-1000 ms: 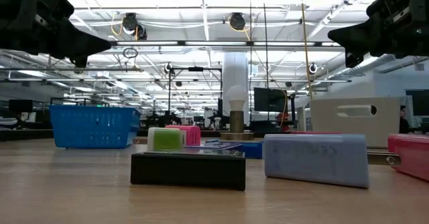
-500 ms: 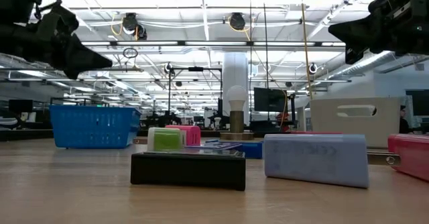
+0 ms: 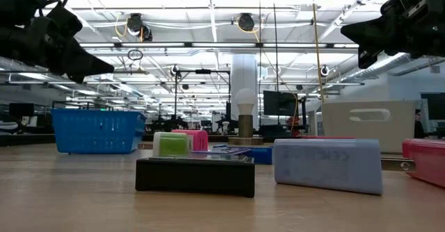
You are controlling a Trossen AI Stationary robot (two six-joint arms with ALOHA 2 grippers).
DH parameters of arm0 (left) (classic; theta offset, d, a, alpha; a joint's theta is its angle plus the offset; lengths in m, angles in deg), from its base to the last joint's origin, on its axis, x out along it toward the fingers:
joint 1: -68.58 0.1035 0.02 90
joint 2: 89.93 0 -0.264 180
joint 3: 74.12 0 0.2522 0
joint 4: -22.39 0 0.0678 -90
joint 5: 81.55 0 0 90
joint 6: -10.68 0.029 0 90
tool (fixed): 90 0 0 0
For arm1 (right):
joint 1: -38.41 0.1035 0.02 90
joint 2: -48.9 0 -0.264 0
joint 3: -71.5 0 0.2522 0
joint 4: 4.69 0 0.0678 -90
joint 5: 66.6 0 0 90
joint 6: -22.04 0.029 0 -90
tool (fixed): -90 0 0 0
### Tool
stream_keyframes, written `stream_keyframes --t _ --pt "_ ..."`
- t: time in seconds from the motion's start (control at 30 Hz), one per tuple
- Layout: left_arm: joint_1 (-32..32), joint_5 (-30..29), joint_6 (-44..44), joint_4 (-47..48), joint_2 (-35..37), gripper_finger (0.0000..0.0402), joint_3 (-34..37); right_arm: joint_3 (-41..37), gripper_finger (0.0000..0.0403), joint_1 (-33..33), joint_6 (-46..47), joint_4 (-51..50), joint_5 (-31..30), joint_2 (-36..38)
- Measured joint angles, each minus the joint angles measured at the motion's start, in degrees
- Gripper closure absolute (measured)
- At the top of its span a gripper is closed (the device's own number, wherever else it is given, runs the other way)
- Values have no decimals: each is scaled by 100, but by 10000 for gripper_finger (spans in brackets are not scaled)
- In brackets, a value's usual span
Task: Pick & Place Office items
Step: Put the top red charger adapter into the gray bin
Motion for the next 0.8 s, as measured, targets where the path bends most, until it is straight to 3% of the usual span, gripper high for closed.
stream_keyframes --t 0.43,0.67,0.8 --pt "0 63 232 -45 0 393 2 0 403 2 -87 13 -195 -4" --pt "0 23 124 0 0 391 2 -2 403 2 -152 648 -445 -215" --pt "0 457 45 32 2 399 2 -1 403 2 -305 647 -448 -424"
